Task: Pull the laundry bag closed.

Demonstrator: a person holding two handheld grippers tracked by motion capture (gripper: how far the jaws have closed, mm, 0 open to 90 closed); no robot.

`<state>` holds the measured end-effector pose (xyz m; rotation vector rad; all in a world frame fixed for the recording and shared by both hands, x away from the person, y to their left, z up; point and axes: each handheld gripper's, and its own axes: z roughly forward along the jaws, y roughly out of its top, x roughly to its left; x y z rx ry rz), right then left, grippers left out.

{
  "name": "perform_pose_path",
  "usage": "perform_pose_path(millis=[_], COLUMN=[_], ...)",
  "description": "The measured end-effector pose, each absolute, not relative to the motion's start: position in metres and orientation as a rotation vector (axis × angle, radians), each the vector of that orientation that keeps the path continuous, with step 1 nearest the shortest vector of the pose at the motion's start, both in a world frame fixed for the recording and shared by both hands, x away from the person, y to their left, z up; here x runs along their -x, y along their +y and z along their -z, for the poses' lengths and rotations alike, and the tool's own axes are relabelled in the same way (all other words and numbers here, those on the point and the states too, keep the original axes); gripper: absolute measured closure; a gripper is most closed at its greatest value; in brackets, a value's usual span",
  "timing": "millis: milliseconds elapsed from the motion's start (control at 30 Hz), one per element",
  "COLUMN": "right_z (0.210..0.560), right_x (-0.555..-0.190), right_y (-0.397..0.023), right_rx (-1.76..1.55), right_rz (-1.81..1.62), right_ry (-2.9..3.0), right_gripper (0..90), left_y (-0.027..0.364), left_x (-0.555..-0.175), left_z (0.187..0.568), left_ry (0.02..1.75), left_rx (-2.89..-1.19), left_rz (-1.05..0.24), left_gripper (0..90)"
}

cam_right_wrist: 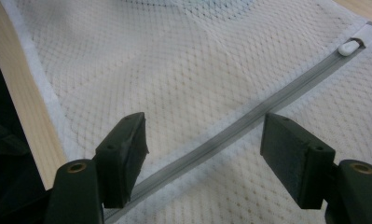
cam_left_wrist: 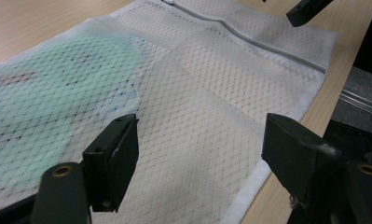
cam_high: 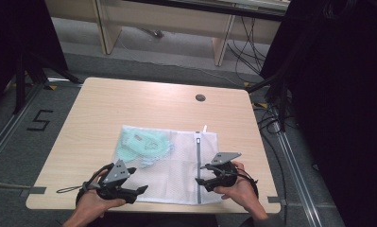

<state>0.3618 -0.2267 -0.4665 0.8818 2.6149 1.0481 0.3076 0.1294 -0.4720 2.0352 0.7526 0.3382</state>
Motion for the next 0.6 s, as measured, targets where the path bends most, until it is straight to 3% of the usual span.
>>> perform_pose_path(millis=[600], right_z=[0.469], right_x=[-0.348], right_y=[-0.232], right_rx=[-0.907], right_rz=[-1.001], right_ry=[2.632], right_gripper=[29.4], left_y=[0.134], left_x=[-0.304], left_z=[0.471], left_ry=[0.786], left_rx=[-2.035], left_rz=[-0.350], left_gripper=[25.6])
